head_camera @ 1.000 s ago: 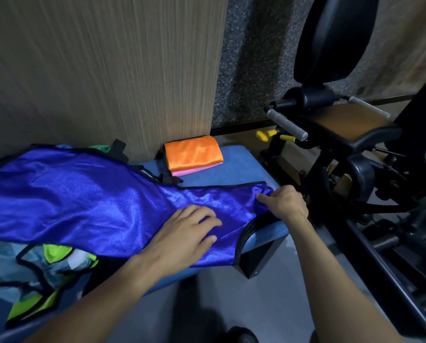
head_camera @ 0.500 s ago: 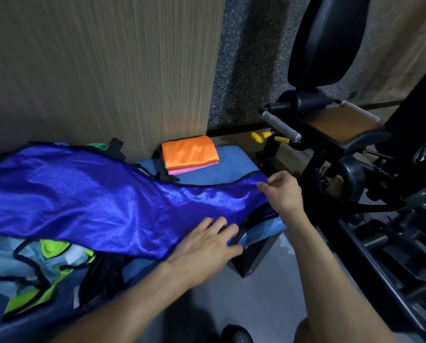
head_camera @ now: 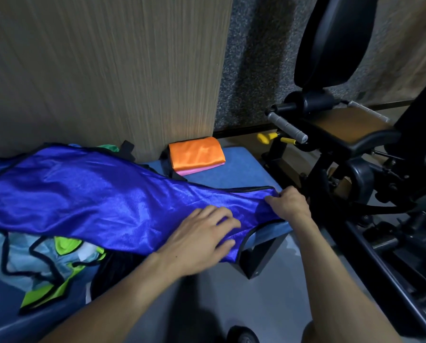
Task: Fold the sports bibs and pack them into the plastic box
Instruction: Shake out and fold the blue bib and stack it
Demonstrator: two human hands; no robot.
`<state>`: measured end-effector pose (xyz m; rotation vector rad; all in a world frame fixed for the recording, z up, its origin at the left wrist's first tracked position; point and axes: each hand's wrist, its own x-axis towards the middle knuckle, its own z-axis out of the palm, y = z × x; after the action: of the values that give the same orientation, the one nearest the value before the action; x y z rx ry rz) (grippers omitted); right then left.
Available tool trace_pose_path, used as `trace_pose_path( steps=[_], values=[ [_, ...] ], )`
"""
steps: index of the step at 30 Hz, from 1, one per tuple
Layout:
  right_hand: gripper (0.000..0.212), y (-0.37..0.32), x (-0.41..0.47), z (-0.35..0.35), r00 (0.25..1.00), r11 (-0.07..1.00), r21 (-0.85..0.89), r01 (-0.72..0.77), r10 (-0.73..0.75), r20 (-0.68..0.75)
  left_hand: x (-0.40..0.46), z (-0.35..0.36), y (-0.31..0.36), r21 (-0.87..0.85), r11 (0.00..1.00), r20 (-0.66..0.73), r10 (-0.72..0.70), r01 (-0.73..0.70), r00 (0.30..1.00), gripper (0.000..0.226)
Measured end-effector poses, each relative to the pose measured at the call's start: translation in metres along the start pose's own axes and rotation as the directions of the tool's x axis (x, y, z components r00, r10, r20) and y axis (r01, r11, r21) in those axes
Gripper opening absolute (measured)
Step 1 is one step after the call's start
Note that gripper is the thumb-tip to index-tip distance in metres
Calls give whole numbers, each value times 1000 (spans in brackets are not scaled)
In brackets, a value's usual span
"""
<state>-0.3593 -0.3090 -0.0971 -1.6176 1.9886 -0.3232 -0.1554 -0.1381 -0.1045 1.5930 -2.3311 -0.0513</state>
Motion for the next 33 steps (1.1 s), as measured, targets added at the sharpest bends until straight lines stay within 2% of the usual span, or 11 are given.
trace_pose_path(
  steps=[2,6,8,12,17,21,24,27,30,33],
  values=[
    [47,1,3,2,1000,999,41,-6,6,-1,-2,-4,-14,55,995,1,-87,87,996,50],
    [36,3,7,3,999,987,158,39,-37,-15,-11,-2,-31,144,964,222,-252,224,942,79],
    [35,3,6,3,994,979,173,110,-104,-42,-15,1,-35,144,956,258,-286,256,923,84],
    [31,1,5,6,977,952,221,211,-197,-87,-18,5,-40,123,952,259,-305,282,916,83],
    [29,2,3,11,969,942,288,171,-109,-221,-17,11,-43,80,950,275,-311,301,910,61],
    [40,-3,1,17,976,981,133,138,-112,-187,-15,11,-44,67,949,284,-313,307,906,62],
    [53,-7,2,19,983,987,91,129,-115,-146,-7,3,-43,124,950,182,-306,287,934,61],
    [45,-6,6,19,981,979,157,128,-102,-163,2,3,-42,167,950,95,-282,264,955,60],
    [44,-6,5,16,977,953,262,152,-105,-186,7,12,-46,171,931,218,-354,321,909,68],
    [49,-7,1,6,971,908,380,177,-97,-221,12,15,-51,198,929,182,-347,311,920,73]
  ],
)
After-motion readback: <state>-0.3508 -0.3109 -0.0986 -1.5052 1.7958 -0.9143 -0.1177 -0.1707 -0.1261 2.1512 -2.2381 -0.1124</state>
